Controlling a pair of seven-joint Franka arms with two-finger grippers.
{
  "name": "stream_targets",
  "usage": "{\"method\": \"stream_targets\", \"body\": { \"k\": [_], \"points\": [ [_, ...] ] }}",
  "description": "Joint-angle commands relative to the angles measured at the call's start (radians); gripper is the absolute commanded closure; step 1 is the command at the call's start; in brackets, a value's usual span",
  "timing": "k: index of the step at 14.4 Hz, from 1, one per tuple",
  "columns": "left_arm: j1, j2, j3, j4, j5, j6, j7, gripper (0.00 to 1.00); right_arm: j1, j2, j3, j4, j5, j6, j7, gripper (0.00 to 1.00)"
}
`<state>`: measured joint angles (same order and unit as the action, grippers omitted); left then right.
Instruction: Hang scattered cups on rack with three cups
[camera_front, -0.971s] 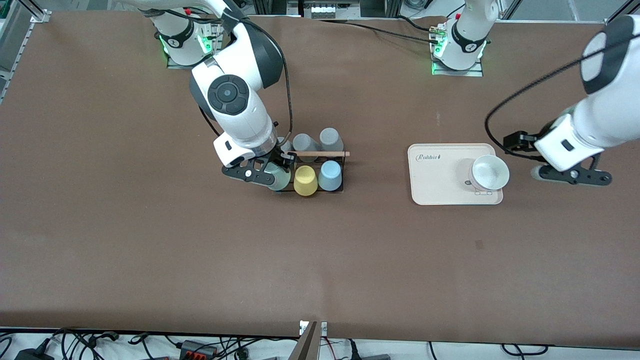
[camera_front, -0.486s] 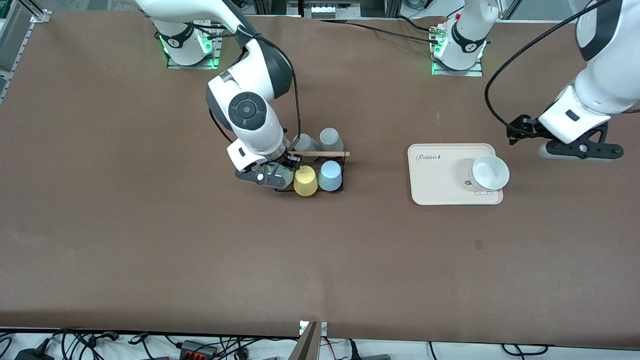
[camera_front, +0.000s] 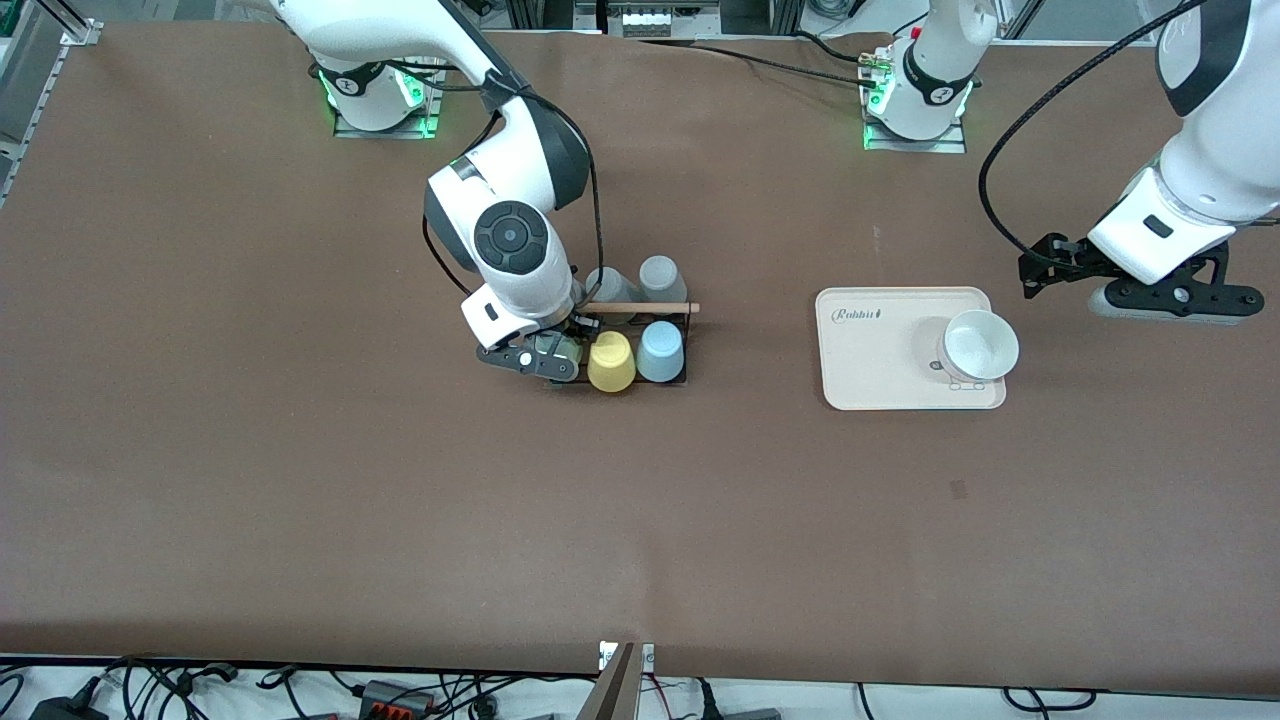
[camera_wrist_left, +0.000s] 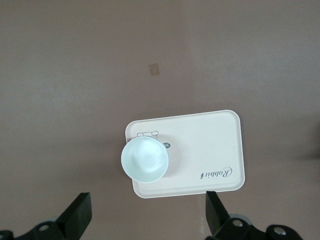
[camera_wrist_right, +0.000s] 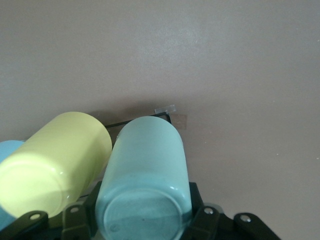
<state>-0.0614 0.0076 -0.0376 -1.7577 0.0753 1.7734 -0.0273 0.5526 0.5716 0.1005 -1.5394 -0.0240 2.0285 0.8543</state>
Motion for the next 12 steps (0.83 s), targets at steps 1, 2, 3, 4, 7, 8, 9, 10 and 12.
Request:
{"method": "stream_targets", "body": {
  "k": [1, 2, 3, 4, 7, 8, 9, 10, 12],
  "points": [
    [-0.035, -0.037, 0.022, -0.019, -0.017, 0.014, -0.054, 0.00, 0.009, 0.007, -0.004, -0.007, -0.021, 0.030, 0.028, 0.66],
    [-0.035, -0.037, 0.024, -0.026, -0.018, 0.015, -0.086, 0.00, 0.009, 0.010, -0.004, -0.007, -0.019, 0.032, 0.029, 0.66],
    [-0.037, -0.040, 0.024, -0.025, -0.025, 0.014, -0.091, 0.00, 0.009, 0.011, -0.004, -0.007, -0.020, 0.032, 0.029, 0.66],
    [-0.037, -0.041, 0.024, -0.019, -0.052, 0.011, -0.095, 0.00, 0.013, 0.013, -0.004, -0.007, -0.021, 0.032, 0.029, 0.64],
    [-0.052, -0.040, 0.068, -0.014, -0.117, -0.006, -0.091, 0.00, 0.013, 0.022, -0.004, -0.007, -0.021, 0.032, 0.031, 0.37],
    [-0.067, -0.031, 0.068, -0.011, -0.112, -0.005, -0.094, 0.00, 0.013, 0.024, -0.004, -0.008, -0.021, 0.032, 0.031, 0.21],
    [-0.067, -0.031, 0.065, -0.005, -0.109, -0.006, -0.092, 0.00, 0.012, 0.024, -0.005, -0.008, -0.021, 0.029, 0.031, 0.07],
    [-0.066, -0.031, 0.067, -0.003, -0.111, -0.008, -0.082, 0.00, 0.012, 0.024, -0.005, -0.008, -0.021, 0.026, 0.029, 0.00],
    [-0.066, -0.031, 0.067, -0.002, -0.111, -0.006, -0.079, 0.00, 0.012, 0.021, -0.005, -0.008, -0.021, 0.019, 0.029, 0.00]
  ]
}}
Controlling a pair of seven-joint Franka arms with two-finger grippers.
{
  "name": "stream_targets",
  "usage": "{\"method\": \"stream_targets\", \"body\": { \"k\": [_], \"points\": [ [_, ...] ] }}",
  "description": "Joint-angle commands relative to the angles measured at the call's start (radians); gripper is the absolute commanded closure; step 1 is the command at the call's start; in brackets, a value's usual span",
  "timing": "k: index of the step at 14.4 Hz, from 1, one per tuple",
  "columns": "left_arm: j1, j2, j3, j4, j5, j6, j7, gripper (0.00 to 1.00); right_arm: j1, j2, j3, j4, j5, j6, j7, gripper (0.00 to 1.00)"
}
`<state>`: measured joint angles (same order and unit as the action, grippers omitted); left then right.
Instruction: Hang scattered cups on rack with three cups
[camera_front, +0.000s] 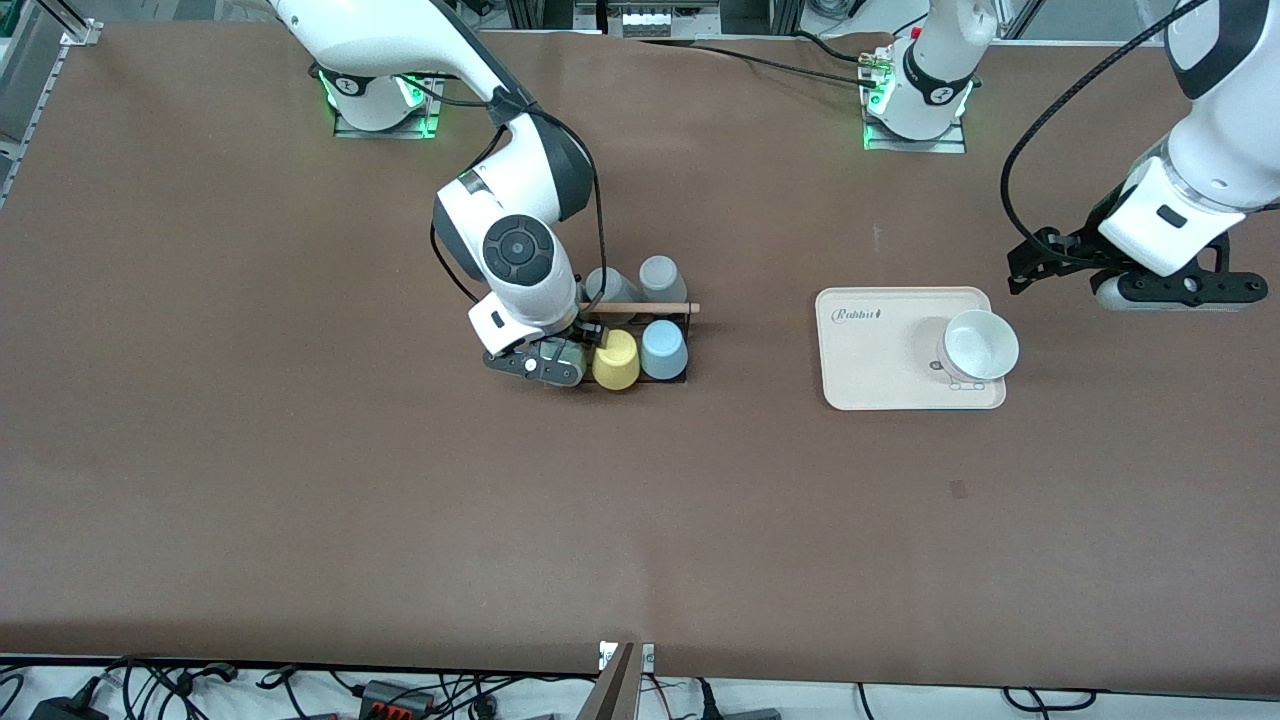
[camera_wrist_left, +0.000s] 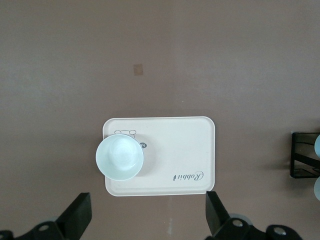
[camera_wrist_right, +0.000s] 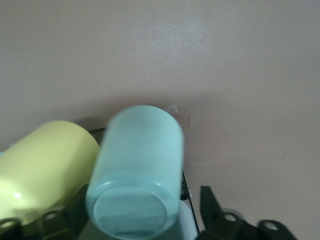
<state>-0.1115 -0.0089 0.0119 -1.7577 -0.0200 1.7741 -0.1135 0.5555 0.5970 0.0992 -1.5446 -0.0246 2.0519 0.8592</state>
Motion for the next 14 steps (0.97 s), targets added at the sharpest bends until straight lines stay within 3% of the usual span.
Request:
{"method": "stream_targets", "body": {
  "k": [1, 9, 14],
  "points": [
    [-0.016, -0.014, 0.017, 0.000, -0.014, -0.005, 0.008, 0.00, 0.009, -0.006, -0.004, -0.003, -0.020, -0.006, 0.023, 0.00],
    [0.030, -0.008, 0.028, 0.006, -0.021, -0.010, 0.052, 0.00, -0.040, -0.153, -0.006, 0.014, -0.014, -0.160, -0.031, 0.00],
    [0.027, -0.008, 0.017, 0.007, -0.015, -0.027, 0.074, 0.00, -0.198, -0.273, -0.013, 0.012, -0.008, -0.265, -0.216, 0.00]
  ]
}}
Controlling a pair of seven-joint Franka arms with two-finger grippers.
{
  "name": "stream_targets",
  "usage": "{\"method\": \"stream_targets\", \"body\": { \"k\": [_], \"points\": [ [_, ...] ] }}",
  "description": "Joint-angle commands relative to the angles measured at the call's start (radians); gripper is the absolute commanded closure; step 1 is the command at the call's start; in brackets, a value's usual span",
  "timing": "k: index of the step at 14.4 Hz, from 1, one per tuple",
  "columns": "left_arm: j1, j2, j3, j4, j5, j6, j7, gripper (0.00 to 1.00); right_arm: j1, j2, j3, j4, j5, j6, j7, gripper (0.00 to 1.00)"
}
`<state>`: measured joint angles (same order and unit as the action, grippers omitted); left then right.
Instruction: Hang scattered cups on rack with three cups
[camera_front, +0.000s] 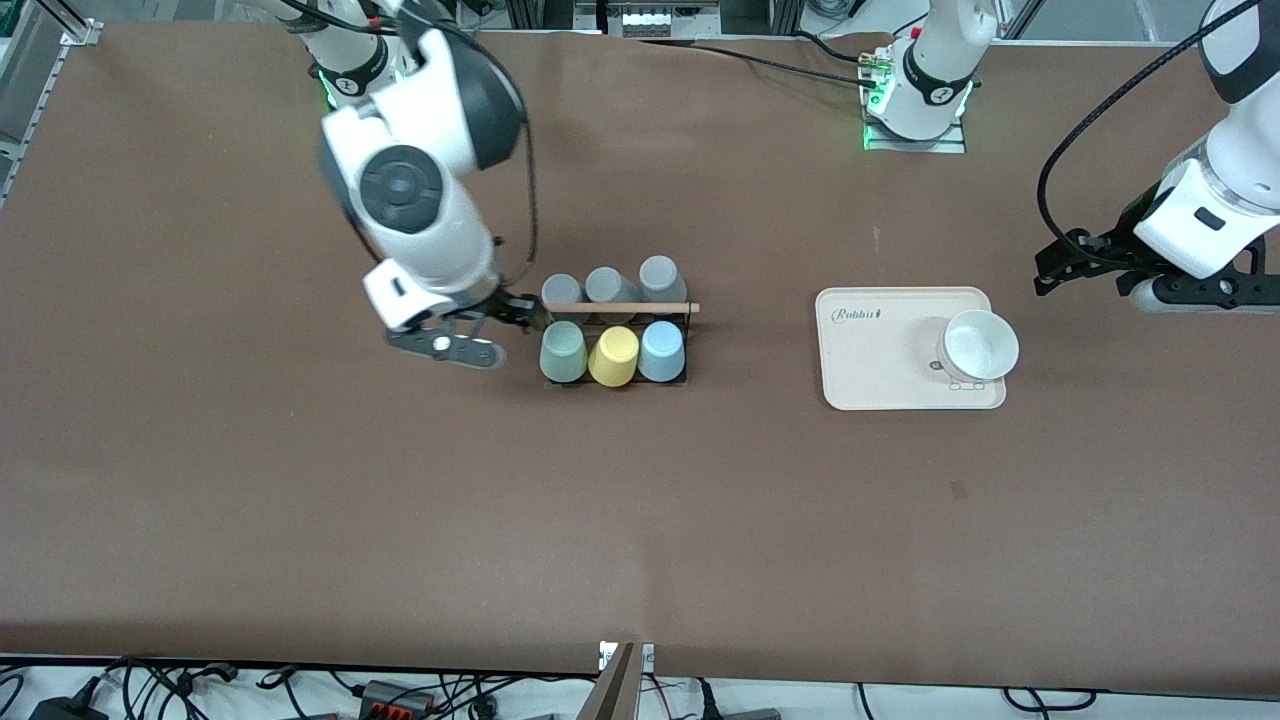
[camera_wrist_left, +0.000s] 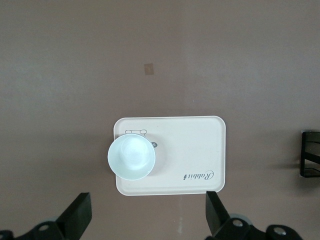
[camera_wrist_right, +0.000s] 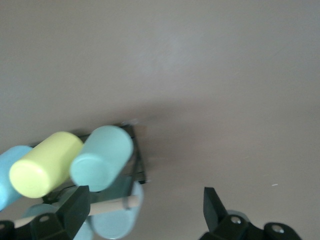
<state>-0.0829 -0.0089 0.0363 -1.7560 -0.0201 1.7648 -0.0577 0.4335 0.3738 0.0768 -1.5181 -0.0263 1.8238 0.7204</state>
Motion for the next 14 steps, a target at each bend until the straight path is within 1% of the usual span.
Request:
{"method": "stream_targets", "body": {
  "k": [1, 5, 8, 9, 11, 13, 14],
  "points": [
    [-0.001, -0.008, -0.009, 0.006, -0.015, -0.018, 0.018, 0.00, -0.123, -0.071, 0.008, -0.014, -0.001, -0.055, -0.119, 0.00],
    [-0.001, -0.009, -0.009, 0.006, -0.015, -0.022, 0.026, 0.00, -0.280, -0.160, 0.000, -0.014, -0.001, -0.122, -0.313, 0.00],
    [-0.001, -0.011, -0.009, 0.006, -0.015, -0.022, 0.027, 0.00, -0.425, -0.209, -0.009, -0.013, -0.003, -0.172, -0.574, 0.00],
    [-0.001, -0.011, -0.009, 0.007, -0.015, -0.022, 0.027, 0.00, -0.450, -0.220, -0.018, -0.011, -0.004, -0.179, -0.629, 0.00],
    [-0.003, -0.011, -0.010, 0.007, -0.014, -0.022, 0.026, 0.00, -0.479, -0.243, -0.066, -0.011, -0.003, -0.207, -0.700, 0.00],
    [-0.003, -0.005, -0.009, 0.022, -0.014, -0.022, 0.026, 0.00, -0.487, -0.254, -0.104, -0.008, -0.003, -0.216, -0.736, 0.00],
    [-0.006, -0.003, -0.010, 0.024, -0.014, -0.022, 0.026, 0.00, -0.487, -0.254, -0.107, 0.004, -0.012, -0.215, -0.734, 0.00]
  ]
}}
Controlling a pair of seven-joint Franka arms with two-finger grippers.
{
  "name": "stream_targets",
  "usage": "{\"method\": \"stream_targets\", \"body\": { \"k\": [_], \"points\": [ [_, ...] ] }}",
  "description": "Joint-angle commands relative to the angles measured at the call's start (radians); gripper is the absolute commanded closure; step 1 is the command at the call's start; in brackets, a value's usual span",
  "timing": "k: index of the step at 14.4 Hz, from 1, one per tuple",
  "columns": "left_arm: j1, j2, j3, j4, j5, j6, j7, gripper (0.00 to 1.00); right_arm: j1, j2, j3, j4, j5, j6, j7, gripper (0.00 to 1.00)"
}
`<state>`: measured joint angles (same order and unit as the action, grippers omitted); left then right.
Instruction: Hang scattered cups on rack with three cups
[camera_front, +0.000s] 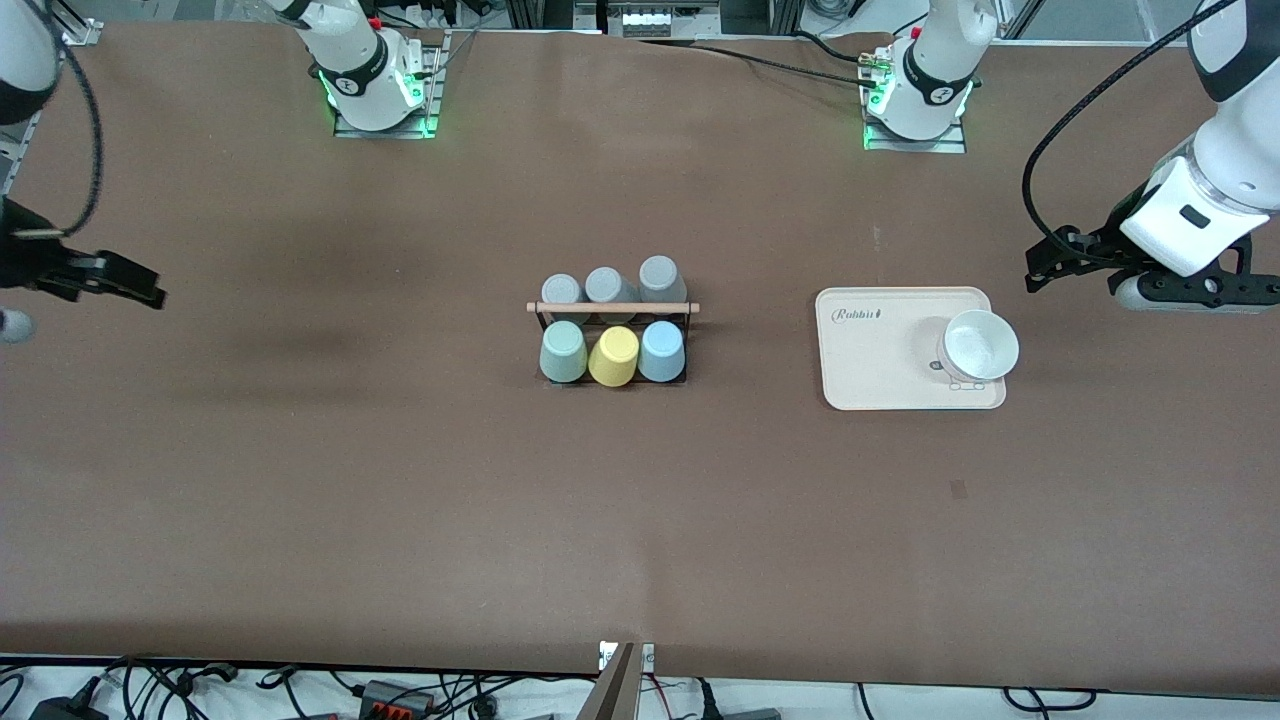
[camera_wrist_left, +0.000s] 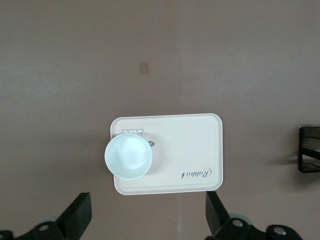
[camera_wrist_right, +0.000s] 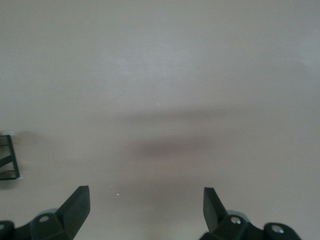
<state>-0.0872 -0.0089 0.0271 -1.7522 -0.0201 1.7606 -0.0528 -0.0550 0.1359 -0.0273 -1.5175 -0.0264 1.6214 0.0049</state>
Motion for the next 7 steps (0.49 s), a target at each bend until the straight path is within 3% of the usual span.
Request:
{"method": "stream_targets", "body": {
  "k": [1, 7],
  "points": [
    [-0.003, -0.003, -0.001, 0.023, -0.015, -0.018, 0.021, 0.00, 0.001, -0.018, -0.006, 0.008, -0.014, -0.030, -0.022, 0.00],
    [0.000, 0.004, 0.001, 0.033, -0.014, -0.018, 0.021, 0.00, 0.015, -0.041, -0.016, 0.002, -0.003, -0.106, -0.017, 0.00]
  ]
}}
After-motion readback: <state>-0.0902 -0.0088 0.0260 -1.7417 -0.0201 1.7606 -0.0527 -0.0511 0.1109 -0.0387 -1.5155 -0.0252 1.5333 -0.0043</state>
